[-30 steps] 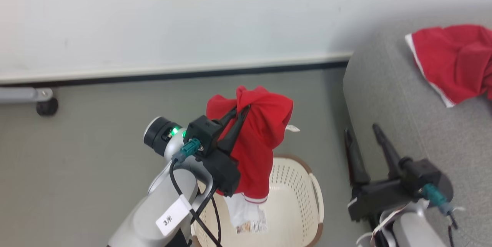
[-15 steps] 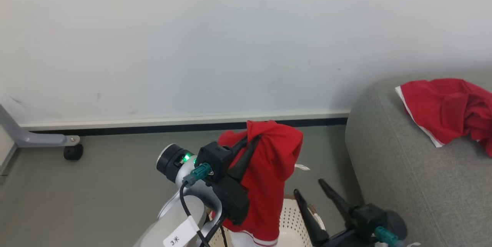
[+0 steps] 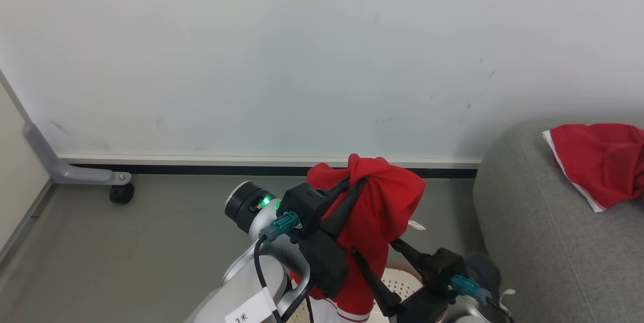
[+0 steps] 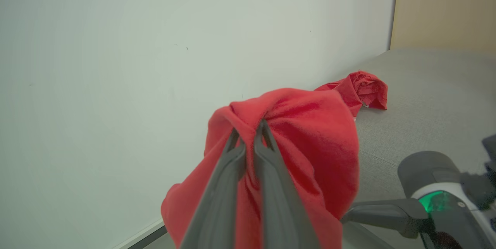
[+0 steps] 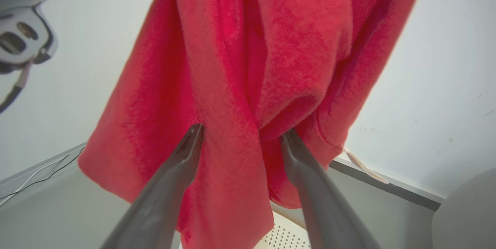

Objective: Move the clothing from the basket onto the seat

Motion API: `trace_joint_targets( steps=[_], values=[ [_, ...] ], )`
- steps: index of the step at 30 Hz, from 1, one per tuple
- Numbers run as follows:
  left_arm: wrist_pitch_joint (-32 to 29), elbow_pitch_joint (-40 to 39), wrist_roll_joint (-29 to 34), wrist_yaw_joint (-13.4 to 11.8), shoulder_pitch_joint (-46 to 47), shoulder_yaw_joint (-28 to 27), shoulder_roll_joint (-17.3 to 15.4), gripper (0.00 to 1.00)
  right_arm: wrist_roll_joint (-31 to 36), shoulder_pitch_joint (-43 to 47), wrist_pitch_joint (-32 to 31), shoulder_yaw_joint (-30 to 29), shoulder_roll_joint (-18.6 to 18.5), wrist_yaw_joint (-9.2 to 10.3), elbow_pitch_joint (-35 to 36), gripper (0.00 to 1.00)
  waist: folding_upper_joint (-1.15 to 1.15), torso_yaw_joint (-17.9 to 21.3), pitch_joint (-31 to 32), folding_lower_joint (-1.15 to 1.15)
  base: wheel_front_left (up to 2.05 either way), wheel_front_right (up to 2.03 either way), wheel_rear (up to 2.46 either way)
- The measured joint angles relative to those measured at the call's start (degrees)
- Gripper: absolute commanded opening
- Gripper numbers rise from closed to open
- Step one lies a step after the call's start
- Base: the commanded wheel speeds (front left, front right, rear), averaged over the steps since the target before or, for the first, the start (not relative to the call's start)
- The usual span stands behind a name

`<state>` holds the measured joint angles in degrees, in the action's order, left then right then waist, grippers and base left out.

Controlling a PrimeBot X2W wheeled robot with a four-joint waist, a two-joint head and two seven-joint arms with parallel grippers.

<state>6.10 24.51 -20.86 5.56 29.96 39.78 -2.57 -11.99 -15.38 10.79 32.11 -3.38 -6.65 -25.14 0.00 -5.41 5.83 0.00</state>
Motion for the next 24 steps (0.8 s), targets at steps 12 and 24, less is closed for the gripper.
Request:
trace_joint_targets(
  steps=[12,24],
  values=[
    [-2.6,-3.4,-1.3,-1.1,-1.1,-0.5,-0.1,0.00,-3.4,-5.3,-0.5,5.5,0.0,-0.42,-3.9,0.00,0.00,-0.7,-0.6,0.00,0.00,0.00,0.00],
    [-3.0,-3.9,-3.6,-3.3,-4.9,-3.0,-1.7,1.00,-5.7,-5.3,1.0,4.0,-0.5,-0.43,-4.6,0.00,0.00,2.0,-0.9,0.00,0.00,0.00,0.00]
  ],
)
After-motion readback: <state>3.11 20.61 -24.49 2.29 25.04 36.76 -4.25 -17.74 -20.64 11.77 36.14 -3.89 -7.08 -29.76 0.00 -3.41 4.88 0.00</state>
